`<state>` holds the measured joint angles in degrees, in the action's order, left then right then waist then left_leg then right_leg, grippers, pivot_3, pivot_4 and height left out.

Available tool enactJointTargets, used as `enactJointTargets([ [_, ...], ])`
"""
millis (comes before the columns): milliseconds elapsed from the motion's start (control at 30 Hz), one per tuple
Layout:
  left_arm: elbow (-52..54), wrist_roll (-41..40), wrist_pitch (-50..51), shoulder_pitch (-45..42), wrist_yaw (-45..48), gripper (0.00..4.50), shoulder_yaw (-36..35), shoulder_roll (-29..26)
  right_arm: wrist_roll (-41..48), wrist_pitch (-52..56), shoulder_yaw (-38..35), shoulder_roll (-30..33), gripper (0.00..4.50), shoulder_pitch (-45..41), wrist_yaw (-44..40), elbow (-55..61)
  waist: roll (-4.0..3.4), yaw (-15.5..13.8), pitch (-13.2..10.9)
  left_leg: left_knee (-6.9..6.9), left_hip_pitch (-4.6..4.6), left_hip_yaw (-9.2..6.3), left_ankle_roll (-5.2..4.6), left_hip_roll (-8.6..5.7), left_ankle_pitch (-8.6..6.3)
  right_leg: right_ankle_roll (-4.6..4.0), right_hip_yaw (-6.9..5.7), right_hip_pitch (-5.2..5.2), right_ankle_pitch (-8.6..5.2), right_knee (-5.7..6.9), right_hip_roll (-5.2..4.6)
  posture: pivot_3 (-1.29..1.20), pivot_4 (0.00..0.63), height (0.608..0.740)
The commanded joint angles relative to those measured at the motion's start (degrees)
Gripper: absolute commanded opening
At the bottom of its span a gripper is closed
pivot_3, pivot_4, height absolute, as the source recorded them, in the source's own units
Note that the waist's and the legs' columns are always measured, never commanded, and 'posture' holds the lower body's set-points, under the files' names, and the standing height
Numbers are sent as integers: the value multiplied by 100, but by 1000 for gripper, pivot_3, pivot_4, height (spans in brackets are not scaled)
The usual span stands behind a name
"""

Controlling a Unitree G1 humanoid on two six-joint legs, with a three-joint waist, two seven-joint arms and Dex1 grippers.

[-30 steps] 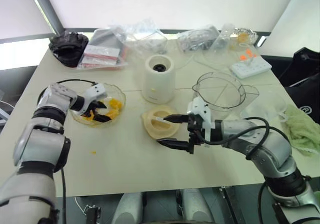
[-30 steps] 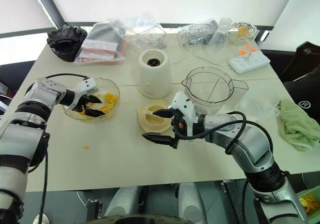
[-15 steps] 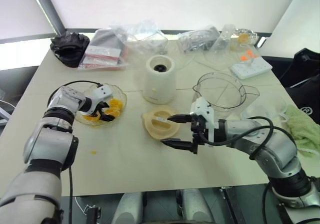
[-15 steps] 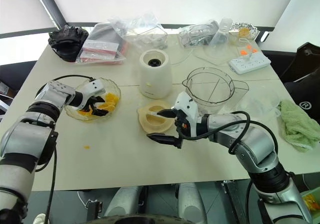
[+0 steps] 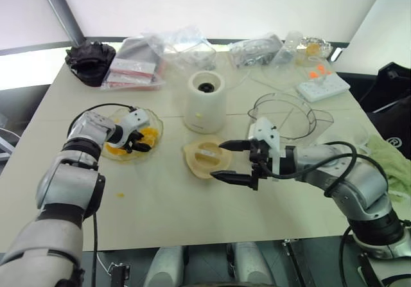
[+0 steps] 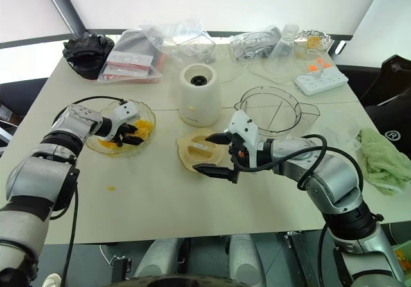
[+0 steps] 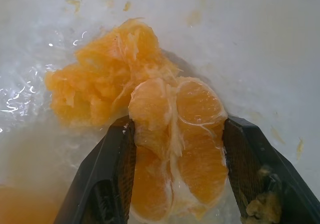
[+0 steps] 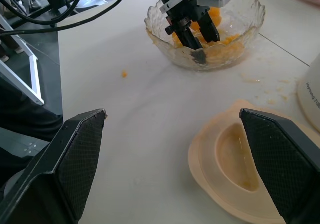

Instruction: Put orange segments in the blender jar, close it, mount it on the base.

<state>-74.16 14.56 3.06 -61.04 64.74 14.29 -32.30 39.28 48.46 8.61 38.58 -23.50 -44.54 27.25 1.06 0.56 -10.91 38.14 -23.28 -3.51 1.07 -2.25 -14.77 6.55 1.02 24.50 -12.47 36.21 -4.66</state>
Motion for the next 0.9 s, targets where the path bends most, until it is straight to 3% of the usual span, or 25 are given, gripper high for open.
enactJointTargets([
  [33,-88,55,7,159,34,2022,-28,-8,-72,-97,-77,-51,4500,-165,-44,-5,0,5,0,0,0,0,0,0,0,0,0,0,0,0,0,0,150,740],
  [67,-84,57,7,157,40,1750,-43,-8,-97,-113,-71,-57,4500,-189,-57,-35,0,6,0,0,0,0,0,0,0,0,0,0,0,0,0,0,150,740],
  [167,-69,69,-2,148,46,287,-62,-10,-156,-140,-59,-83,4500,-243,-93,-102,0,14,0,0,1,0,0,0,0,0,0,0,0,0,1,0,150,740],
  [567,56,-249,20,-24,-3,287,-511,-333,-376,-230,-16,-263,4500,-344,-171,-258,2,28,-2,0,-2,0,-1,1,0,0,-1,5,0,0,2,0,150,740],
  [900,846,-1137,389,283,446,287,-1428,-1081,-572,-350,67,-363,4500,-426,-376,-445,4,34,-4,-1,-5,1,0,3,0,0,0,10,0,1,2,0,150,740],
])
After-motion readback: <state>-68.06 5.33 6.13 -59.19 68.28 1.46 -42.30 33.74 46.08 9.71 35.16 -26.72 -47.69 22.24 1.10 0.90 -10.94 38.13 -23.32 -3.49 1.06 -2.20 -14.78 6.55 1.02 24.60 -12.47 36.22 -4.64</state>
